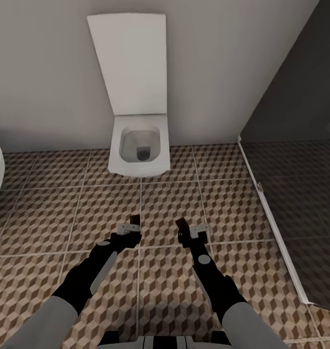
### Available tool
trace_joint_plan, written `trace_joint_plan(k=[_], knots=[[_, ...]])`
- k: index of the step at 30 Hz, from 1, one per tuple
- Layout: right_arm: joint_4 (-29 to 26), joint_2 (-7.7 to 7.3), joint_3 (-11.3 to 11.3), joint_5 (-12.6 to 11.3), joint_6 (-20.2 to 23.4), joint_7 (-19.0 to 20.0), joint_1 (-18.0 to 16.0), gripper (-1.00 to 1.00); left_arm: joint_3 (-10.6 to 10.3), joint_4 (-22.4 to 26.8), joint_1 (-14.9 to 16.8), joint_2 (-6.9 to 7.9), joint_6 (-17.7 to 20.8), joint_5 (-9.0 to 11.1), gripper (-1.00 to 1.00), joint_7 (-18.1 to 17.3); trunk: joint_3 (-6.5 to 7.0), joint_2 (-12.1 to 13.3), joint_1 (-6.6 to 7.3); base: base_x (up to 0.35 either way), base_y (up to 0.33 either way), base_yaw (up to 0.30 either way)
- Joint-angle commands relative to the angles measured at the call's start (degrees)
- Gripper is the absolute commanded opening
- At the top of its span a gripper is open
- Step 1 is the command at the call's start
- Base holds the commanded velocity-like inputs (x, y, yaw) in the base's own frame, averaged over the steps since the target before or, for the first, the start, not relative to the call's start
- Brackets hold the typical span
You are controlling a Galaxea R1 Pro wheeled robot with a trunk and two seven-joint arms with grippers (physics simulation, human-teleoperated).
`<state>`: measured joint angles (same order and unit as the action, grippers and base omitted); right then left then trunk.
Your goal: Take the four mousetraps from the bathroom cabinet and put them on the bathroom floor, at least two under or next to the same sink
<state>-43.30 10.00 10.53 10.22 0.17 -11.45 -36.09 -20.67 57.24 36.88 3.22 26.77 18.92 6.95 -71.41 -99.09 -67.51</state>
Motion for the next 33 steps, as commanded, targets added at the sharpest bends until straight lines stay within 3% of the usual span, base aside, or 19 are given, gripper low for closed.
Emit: trace_joint_plan(k=[1,11,33], knots=[[-0.2,0.00,0.5,0.4,0.0,-0.4,0.0,-1.00,-0.2,0.2,0.0,0.11,0.2,0.5,-1.00,0.5,-0.31,-0.4,-0.22,0.000,0.000,0.000],[-0.8,0.00,1.6,0.4,-0.2,-0.4,0.0,-1.00,-0.2,0.4,0.0,0.20,0.2,0.5,-1.00,0.5,-3.00,-4.4,-2.42,0.000,0.000,0.000],[-8.0,0.00,3.2,0.5,0.1,-0.4,0.0,-1.00,-0.2,0.0,-0.1,0.29,0.2,0.5,-1.00,0.5,-8.93,-13.3,-7.25,0.000,0.000,0.000]])
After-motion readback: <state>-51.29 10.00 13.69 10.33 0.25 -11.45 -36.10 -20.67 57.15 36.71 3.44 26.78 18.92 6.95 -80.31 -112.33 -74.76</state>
